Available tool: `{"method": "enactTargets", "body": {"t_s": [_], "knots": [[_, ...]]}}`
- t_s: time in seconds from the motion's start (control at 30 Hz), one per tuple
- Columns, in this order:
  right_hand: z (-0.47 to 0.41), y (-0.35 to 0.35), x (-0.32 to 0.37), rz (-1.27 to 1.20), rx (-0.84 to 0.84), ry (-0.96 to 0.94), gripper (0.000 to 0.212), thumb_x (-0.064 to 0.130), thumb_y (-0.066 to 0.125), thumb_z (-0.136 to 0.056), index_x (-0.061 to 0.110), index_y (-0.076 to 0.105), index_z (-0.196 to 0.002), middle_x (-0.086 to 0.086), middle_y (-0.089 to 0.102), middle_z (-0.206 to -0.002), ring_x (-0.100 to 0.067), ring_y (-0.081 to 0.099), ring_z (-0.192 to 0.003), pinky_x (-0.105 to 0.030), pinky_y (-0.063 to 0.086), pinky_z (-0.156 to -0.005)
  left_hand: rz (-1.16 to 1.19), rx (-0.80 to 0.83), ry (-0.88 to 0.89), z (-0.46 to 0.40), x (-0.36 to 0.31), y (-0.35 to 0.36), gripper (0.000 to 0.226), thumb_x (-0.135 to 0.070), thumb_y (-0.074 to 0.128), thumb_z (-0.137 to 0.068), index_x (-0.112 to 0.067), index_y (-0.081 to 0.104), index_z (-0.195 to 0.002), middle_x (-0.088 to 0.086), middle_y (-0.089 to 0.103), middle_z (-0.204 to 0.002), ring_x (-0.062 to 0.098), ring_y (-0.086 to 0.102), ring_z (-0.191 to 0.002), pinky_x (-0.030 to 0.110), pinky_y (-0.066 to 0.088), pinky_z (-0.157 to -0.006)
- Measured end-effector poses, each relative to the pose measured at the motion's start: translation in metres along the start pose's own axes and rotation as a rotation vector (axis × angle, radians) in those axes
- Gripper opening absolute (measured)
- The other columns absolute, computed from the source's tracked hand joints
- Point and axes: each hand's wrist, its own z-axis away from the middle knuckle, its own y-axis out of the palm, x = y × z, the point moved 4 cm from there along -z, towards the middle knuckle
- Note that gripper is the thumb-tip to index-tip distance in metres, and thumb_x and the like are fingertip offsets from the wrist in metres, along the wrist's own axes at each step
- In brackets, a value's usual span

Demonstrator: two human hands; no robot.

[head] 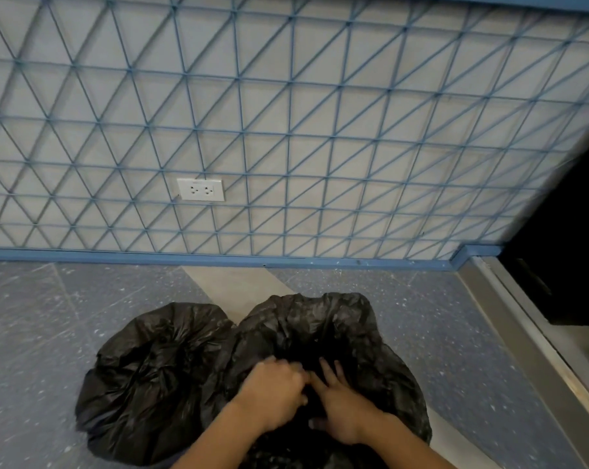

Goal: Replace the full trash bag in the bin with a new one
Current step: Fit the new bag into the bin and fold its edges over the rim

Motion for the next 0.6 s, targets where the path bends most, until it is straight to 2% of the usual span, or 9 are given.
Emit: {"method": "enactTargets", "body": {"t_s": [0.07,0.1,0.13,0.23,0.33,0.4,0.47,0.53,0.6], "knots": [[0.014,-0.020,0.007,0.060,-0.030,-0.105,0.080,0.038,0.058,-0.088,0.024,0.010,-0.151,-0.008,-0.012,-0.159,-0.033,-0.010,-0.146,-0.042,0.009,-0.119,0.103,-0.500,-0.139,0.031,0.015,-0.024,0.031,-0.038,0.045,-0.085,-0.034,0.060,-0.111,-0.012,0.059,-0.116,0.015,0.052,-0.109,0.026,0.035,-0.091],[0.017,-0.022,0.010,0.135,-0.026,-0.191,0.079,0.041,0.058,-0.087,0.027,0.012,-0.150,-0.007,-0.010,-0.160,-0.033,-0.008,-0.146,-0.045,0.008,-0.119,0.189,-0.637,-0.262,0.047,0.024,-0.026,0.031,-0.041,0.045,-0.081,-0.039,0.059,-0.109,-0.015,0.057,-0.118,0.013,0.049,-0.111,0.026,0.035,-0.092],[0.017,-0.023,0.013,0.230,-0.008,-0.284,0.076,0.042,0.057,-0.087,0.031,0.015,-0.149,-0.006,-0.009,-0.160,-0.034,-0.007,-0.146,-0.050,0.006,-0.117,0.254,-0.672,-0.393,0.058,0.032,-0.023,0.034,-0.045,0.047,-0.080,-0.045,0.056,-0.113,-0.015,0.051,-0.128,0.014,0.044,-0.118,0.030,0.037,-0.097],[-0.005,-0.001,0.019,0.670,0.115,-0.574,0.058,0.034,0.048,-0.093,0.030,0.024,-0.147,-0.005,-0.009,-0.160,-0.035,-0.014,-0.145,-0.066,-0.003,-0.109,0.476,-0.409,-0.538,0.063,0.036,0.009,0.051,-0.055,0.045,-0.088,-0.063,0.019,-0.132,-0.014,0.003,-0.158,0.020,0.003,-0.146,0.046,0.018,-0.115],[-0.056,0.036,0.003,1.164,0.302,-0.556,0.054,0.036,0.035,-0.099,0.025,0.020,-0.149,-0.001,-0.021,-0.158,-0.029,-0.028,-0.141,-0.073,-0.009,-0.103,0.502,-0.266,-0.537,0.056,0.032,0.031,0.063,-0.052,0.040,-0.093,-0.062,-0.010,-0.131,-0.020,-0.029,-0.150,0.019,-0.018,-0.145,0.046,0.005,-0.118],[-0.078,0.043,-0.005,1.349,0.341,-0.440,0.057,0.038,0.027,-0.101,0.023,0.006,-0.151,-0.003,-0.022,-0.157,-0.026,-0.031,-0.140,-0.070,-0.006,-0.107,0.520,-0.252,-0.574,0.055,0.034,0.036,0.071,-0.049,0.043,-0.093,-0.060,-0.015,-0.133,-0.019,-0.031,-0.150,0.018,-0.017,-0.146,0.046,0.006,-0.118],[-0.086,0.046,-0.008,1.379,0.366,-0.384,0.056,0.037,0.025,-0.101,0.022,0.005,-0.151,-0.005,-0.014,-0.159,-0.026,-0.026,-0.142,-0.067,-0.006,-0.108,0.537,-0.247,-0.562,0.055,0.038,0.039,0.078,-0.047,0.047,-0.091,-0.059,-0.017,-0.134,-0.022,-0.029,-0.148,0.016,-0.009,-0.147,0.043,0.012,-0.118],[-0.076,0.041,-0.001,1.211,0.320,-0.392,0.049,0.031,0.028,-0.101,0.023,0.021,-0.148,-0.006,0.002,-0.160,-0.028,-0.011,-0.146,-0.065,-0.001,-0.111,0.703,-0.318,-0.534,0.058,0.041,0.044,0.083,-0.049,0.055,-0.086,-0.057,-0.009,-0.137,-0.026,-0.018,-0.148,0.007,0.008,-0.142,0.039,0.024,-0.115],[-0.054,0.021,0.009,0.889,0.182,-0.391,0.045,0.026,0.037,-0.098,0.020,0.038,-0.143,-0.011,0.026,-0.154,-0.032,0.015,-0.144,-0.058,0.009,-0.115,1.104,-0.525,-0.691,0.065,0.047,0.044,0.086,-0.044,0.066,-0.081,-0.043,0.010,-0.146,-0.016,0.007,-0.152,0.005,0.021,-0.136,0.037,0.027,-0.112]]}}
